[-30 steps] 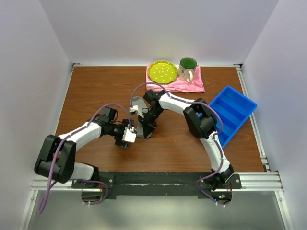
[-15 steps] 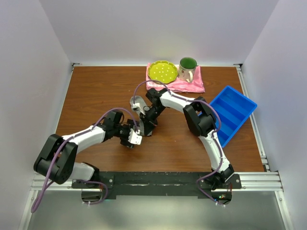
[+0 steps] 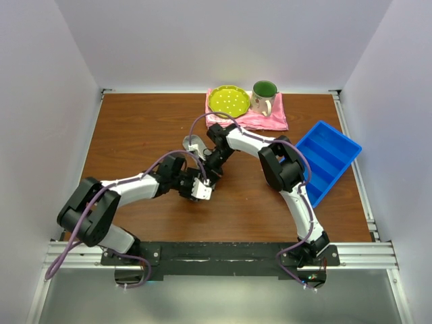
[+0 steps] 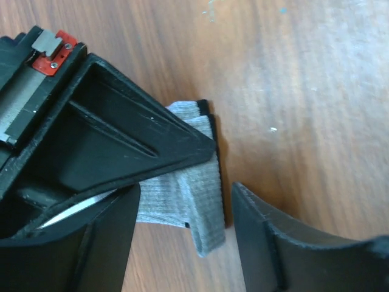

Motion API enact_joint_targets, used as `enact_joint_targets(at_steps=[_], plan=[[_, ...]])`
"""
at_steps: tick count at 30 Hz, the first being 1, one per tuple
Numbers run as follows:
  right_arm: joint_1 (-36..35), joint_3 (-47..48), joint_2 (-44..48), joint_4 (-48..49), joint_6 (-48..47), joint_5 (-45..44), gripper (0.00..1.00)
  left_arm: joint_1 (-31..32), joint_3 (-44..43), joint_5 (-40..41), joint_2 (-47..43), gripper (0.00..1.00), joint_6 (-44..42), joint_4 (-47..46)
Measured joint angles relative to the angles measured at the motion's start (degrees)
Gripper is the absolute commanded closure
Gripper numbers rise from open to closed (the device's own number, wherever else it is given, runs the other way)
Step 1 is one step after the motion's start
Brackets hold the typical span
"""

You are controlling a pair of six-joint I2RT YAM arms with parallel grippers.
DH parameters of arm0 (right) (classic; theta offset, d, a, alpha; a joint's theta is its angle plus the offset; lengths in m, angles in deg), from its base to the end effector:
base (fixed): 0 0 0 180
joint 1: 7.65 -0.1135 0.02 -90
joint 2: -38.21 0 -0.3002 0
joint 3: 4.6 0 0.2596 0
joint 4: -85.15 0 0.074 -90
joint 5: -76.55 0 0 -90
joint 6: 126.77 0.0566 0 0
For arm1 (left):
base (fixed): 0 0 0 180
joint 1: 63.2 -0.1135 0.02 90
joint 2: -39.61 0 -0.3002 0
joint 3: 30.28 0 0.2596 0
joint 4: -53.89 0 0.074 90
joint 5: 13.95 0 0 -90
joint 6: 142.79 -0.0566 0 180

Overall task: Roll the socks
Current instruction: Roll the sock at the center of the board.

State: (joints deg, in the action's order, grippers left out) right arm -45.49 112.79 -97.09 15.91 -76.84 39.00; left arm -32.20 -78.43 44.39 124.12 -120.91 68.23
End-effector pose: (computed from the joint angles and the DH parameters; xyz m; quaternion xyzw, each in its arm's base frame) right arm 0.3561 0.3335 0.1365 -0.5724 0.6905 0.4412 0.0309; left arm 0.2228 -0.1685 0.1639 0.7491 0.5179 -0.1406 0.3885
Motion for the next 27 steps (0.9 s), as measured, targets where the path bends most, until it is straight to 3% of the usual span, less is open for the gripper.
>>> enact_joint_targets(at_steps=[6,9,10,12,14,17,21,22,25,27], plan=[[0.1,0.0,0.0,0.0,0.0,-0.1,1.00,1.1,-1.7,2.7,2.0,0.51,1.9,-0.2],[0.2,0.0,0.0,0.0,0.0,-0.2,1.00,1.8,-1.9,3.6,2.5,0.66,2.7,-0.2],[0.3,0.0,0.0,0.0,0.0,-0.2,1.00,2.1,-2.0,3.8,2.7,0.76,2.9,-0.1],[0.4,0.0,0.0,0.0,0.0,-0.2,1.00,2.6,-2.2,4.5,3.1,0.81,3.2,0.4],[0.5,0.0,0.0,-0.1,0.0,-0.2,1.00,3.2,-2.7,5.3,3.7,0.99,3.0,0.7],[0.5,0.0,0.0,-0.2,0.1,-0.3,1.00,3.8,-3.6,6.5,4.2,1.00,3.0,1.8],[0.9,0.0,0.1,-0.3,0.2,-0.5,0.69,4.4,-5.5,7.5,4.9,1.00,3.0,4.8],[1.0,0.0,0.1,-0.4,0.5,-0.6,0.54,4.5,-6.3,7.6,5.3,1.00,3.0,6.0],[1.3,0.0,1.6,-2.0,0.9,-1.0,0.29,4.7,-9.2,7.6,6.6,1.00,3.0,10.0],[1.9,0.0,3.5,-2.2,0.5,-3.2,0.20,4.8,-10.5,7.6,7.2,1.00,3.0,12.1]])
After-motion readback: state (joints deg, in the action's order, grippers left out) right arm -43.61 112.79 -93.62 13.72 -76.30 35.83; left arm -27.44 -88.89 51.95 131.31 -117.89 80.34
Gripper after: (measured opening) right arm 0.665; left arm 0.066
